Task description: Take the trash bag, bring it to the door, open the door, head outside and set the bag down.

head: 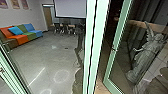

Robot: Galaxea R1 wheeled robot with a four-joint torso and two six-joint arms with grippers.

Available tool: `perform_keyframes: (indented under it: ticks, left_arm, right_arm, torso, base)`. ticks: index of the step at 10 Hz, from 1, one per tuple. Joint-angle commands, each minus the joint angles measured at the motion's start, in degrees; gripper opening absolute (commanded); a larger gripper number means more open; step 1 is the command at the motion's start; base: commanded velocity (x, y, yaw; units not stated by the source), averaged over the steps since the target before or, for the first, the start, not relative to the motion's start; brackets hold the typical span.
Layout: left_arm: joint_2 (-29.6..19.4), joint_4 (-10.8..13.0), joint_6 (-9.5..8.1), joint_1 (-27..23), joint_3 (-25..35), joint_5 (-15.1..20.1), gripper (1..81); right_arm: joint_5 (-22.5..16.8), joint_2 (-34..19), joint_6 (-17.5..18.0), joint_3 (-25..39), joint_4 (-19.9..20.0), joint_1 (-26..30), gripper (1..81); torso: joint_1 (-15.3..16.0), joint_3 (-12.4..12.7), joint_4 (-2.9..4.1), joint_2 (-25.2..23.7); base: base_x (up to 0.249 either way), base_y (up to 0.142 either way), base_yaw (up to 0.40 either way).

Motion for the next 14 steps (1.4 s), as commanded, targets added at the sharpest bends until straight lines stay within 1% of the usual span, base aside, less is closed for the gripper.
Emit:
perform_keyframes:
  ticks: [1,2,3,4,5,6,7,10,11,13,14]
  left_arm:
    - [0.5,-0.5,-0.03,-1.8,0.2,4.5,1.0]
    - [0.6,-0.5,-0.03,-1.8,0.2,4.5,1.0]
    - [0.4,-0.5,-0.03,-1.8,0.2,4.5,1.0]
    - [0.4,-0.5,-0.03,-1.8,0.2,4.5,1.0]
    - [0.4,-0.4,-0.03,-1.8,0.2,4.5,1.0]
    - [0.4,-0.4,0.06,-1.8,0.2,4.4,1.0]
    - [0.3,-0.4,0.06,-1.8,0.2,4.4,1.0]
    - [0.4,-0.2,0.06,-1.8,0.3,4.3,1.0]
    - [0.4,-0.2,0.15,-1.9,0.5,4.0,1.0]
    - [0.5,-0.1,0.32,-2.1,0.5,3.9,1.0]
    - [0.5,0.0,0.41,-2.2,0.5,3.8,1.0]
  right_arm:
    - [-2.7,-1.4,0.2,-1.3,-0.8,7.5,81.1]
    - [-3.0,0.1,0.4,-1.3,0.9,5.9,81.1]
    - [-3.7,-0.4,-0.2,0.7,4.1,6.8,81.1]
    - [-5.0,-0.4,0.0,4.1,5.1,6.3,81.1]
    - [-8.0,-0.6,0.4,7.7,6.6,5.6,81.1]
    - [-9.4,-0.8,0.4,11.0,7.8,5.6,81.1]
    - [-9.6,-1.8,0.5,13.9,10.4,6.6,81.1]
    - [-14.6,-5.0,0.5,26.1,21.3,8.6,81.1]
    - [-16.9,-6.9,0.5,32.4,26.6,8.2,81.1]
    - [-18.6,-11.9,0.5,43.8,33.1,4.2,81.1]
    - [-18.6,-13.9,0.4,48.3,34.7,0.8,81.1]
  torso:
    - [0.0,0.0,0.0,0.0]
    - [0.0,0.0,0.0,0.0]
    - [0.0,0.0,0.0,0.0]
    - [0.0,0.0,0.0,0.0]
    - [0.0,0.0,0.0,0.0]
    - [0.0,0.0,0.0,0.0]
    - [0.0,0.0,0.0,0.0]
    - [0.0,0.0,0.0,0.0]
    - [0.0,0.0,0.0,0.0]
    - [0.0,0.0,0.0,0.0]
    - [0.0,0.0,0.0,0.0]
  base:
    - [0.0,0.0,0.0]
    - [0.0,0.0,0.0]
    - [0.0,0.0,0.0]
    - [0.0,0.0,0.0]
    - [0.0,0.0,0.0]
    - [0.0,0.0,0.0]
    - [0.0,0.0,0.0]
    - [0.0,0.0,0.0]
    - [0.0,0.0,0.0]
    - [0.0,0.0,0.0]
    - [0.0,0.0,0.0]
